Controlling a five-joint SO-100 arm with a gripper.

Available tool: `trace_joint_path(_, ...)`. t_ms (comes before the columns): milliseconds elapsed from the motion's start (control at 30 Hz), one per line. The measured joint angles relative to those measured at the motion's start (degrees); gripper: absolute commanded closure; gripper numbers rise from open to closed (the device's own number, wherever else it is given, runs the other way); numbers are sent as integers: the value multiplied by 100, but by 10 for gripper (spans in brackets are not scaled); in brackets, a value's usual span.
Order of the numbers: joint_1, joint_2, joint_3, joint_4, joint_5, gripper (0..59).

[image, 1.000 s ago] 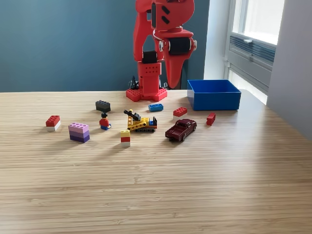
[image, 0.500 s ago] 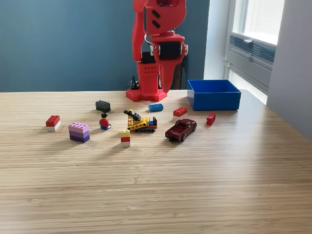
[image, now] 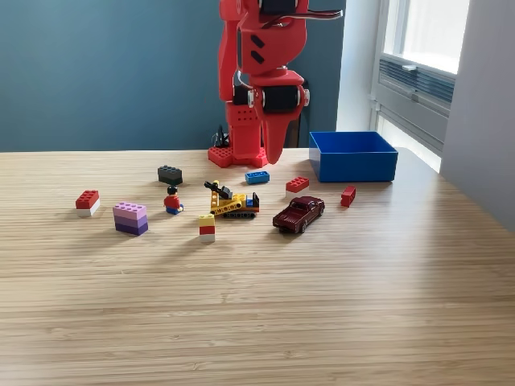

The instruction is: Grasp a lego block and put it in the bin.

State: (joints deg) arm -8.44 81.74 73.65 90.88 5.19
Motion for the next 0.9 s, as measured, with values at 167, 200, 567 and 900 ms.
trace_joint_path(167,-62,0,0,0,0,585)
trace_joint_path(200,-53,0,0,0,-26,585)
trace_joint_path(567,-492,123,694,0,-211,585)
trace_joint_path(900,-976,123,1028,0,-167,585)
